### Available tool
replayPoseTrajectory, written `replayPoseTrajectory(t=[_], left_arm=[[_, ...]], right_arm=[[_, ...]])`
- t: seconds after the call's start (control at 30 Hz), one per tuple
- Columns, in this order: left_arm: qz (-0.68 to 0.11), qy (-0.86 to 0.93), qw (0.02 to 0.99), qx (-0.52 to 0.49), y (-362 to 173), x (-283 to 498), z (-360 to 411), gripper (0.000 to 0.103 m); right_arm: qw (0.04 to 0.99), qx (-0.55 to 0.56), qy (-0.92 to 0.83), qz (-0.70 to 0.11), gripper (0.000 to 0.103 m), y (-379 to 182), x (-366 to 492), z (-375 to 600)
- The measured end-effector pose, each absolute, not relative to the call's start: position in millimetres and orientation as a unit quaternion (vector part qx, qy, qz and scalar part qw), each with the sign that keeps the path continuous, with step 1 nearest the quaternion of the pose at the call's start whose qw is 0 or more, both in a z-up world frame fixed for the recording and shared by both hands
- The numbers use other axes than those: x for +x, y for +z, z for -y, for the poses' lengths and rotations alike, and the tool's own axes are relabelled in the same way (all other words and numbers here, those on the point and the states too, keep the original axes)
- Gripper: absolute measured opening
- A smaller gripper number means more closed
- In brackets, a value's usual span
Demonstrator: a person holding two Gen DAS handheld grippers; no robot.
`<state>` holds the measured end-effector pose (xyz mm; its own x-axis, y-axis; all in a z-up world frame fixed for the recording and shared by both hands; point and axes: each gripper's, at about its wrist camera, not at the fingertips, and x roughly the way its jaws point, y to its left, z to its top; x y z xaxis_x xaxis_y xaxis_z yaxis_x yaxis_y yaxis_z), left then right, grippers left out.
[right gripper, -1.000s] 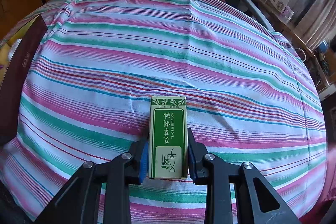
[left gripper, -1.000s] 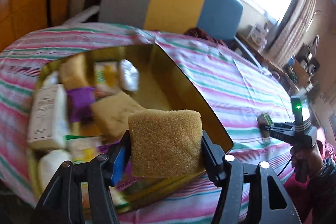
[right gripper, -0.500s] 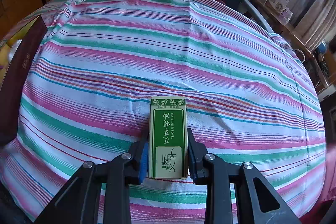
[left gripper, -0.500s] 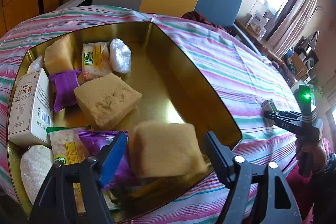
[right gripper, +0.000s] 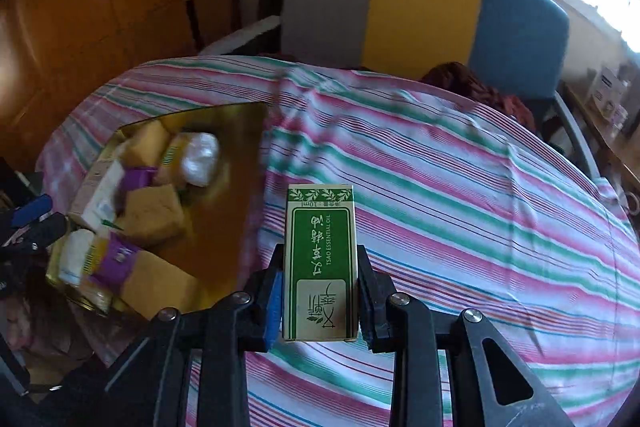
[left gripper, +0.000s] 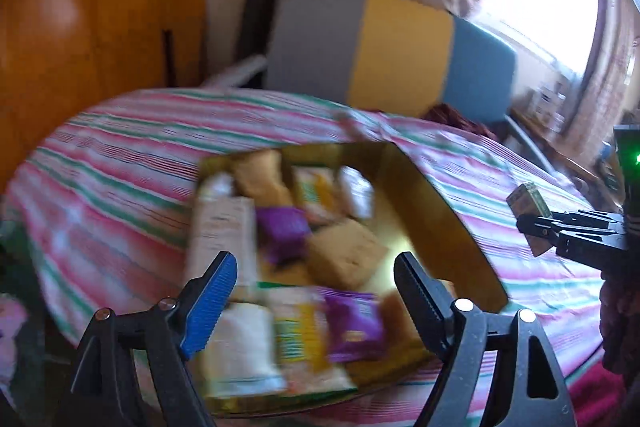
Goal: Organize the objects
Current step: 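Lower the green box into the gold tray and open the right tool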
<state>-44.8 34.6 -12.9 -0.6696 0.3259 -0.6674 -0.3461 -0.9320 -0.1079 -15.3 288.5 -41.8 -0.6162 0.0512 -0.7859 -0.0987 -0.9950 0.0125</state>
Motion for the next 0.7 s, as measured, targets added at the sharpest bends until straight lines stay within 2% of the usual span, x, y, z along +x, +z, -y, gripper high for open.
replayPoseTrajectory(t=[0.17, 0.43, 0.5, 0.6, 0.7], left_arm=[[-0.013, 0.922, 0.139, -0.362, -14, -48, -12, 0.082], [-0.006, 0.92, 0.105, -0.377, -28, -54, -2, 0.082], [-0.006, 0.924, 0.091, -0.372, -28, -53, -1, 0.082], [-0.006, 0.927, 0.072, -0.368, -26, -54, -2, 0.082], [-0.006, 0.928, 0.068, -0.366, -23, -53, -3, 0.082]], right_arm=[[-0.01, -0.447, 0.894, -0.008, 0.031, -50, -60, -227], [0.003, -0.515, 0.857, 0.03, 0.032, -111, -106, -193], [0.008, -0.523, 0.852, 0.033, 0.036, -119, -105, -191], [0.013, -0.518, 0.855, 0.037, 0.048, -121, -100, -188], [0.014, -0.504, 0.863, 0.031, 0.053, -116, -94, -186]])
